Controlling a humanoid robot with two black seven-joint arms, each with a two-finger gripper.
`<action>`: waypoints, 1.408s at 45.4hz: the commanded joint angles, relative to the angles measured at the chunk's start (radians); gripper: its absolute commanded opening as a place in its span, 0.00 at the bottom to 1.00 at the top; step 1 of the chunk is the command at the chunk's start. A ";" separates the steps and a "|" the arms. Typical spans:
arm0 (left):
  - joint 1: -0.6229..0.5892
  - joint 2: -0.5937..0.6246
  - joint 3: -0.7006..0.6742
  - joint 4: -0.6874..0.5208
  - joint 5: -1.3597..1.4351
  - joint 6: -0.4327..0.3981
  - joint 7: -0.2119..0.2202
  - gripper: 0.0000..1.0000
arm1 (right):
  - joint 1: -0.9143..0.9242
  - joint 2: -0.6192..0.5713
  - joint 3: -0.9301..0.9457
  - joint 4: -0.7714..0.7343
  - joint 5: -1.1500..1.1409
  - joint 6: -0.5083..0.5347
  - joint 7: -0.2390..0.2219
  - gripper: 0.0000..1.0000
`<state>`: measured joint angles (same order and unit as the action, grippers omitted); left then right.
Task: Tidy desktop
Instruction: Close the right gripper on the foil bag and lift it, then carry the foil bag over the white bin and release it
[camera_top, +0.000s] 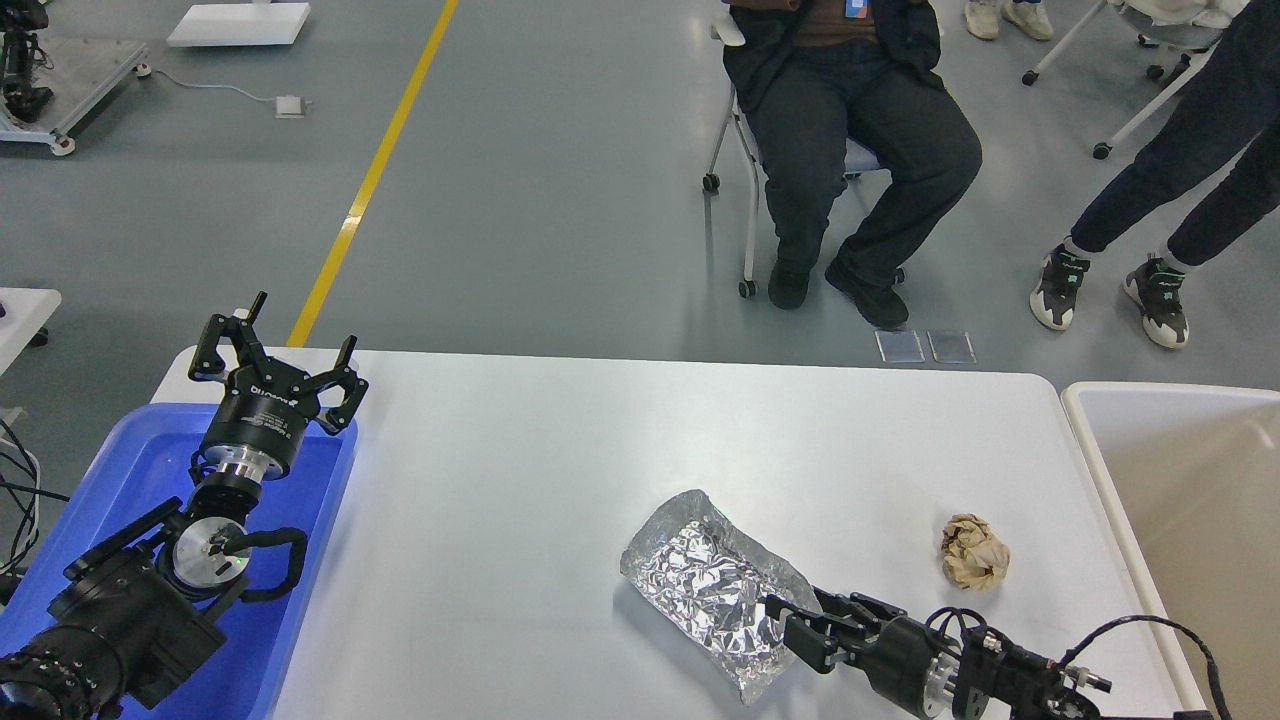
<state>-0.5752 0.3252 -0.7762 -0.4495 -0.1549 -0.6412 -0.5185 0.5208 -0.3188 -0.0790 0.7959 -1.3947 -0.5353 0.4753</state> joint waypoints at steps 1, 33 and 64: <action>0.000 0.000 0.000 0.000 0.000 0.000 0.000 1.00 | 0.001 0.009 -0.024 -0.030 0.000 -0.020 0.000 0.00; 0.000 0.000 0.000 0.000 0.000 0.000 0.000 1.00 | 0.065 -0.111 0.079 0.199 0.089 -0.041 0.002 0.00; 0.000 0.000 0.000 0.000 0.000 0.000 0.000 1.00 | 0.341 -0.652 0.047 0.588 0.160 0.097 0.002 0.00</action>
<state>-0.5754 0.3252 -0.7762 -0.4494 -0.1553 -0.6413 -0.5185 0.8042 -0.8418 -0.0286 1.3289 -1.2416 -0.5054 0.4772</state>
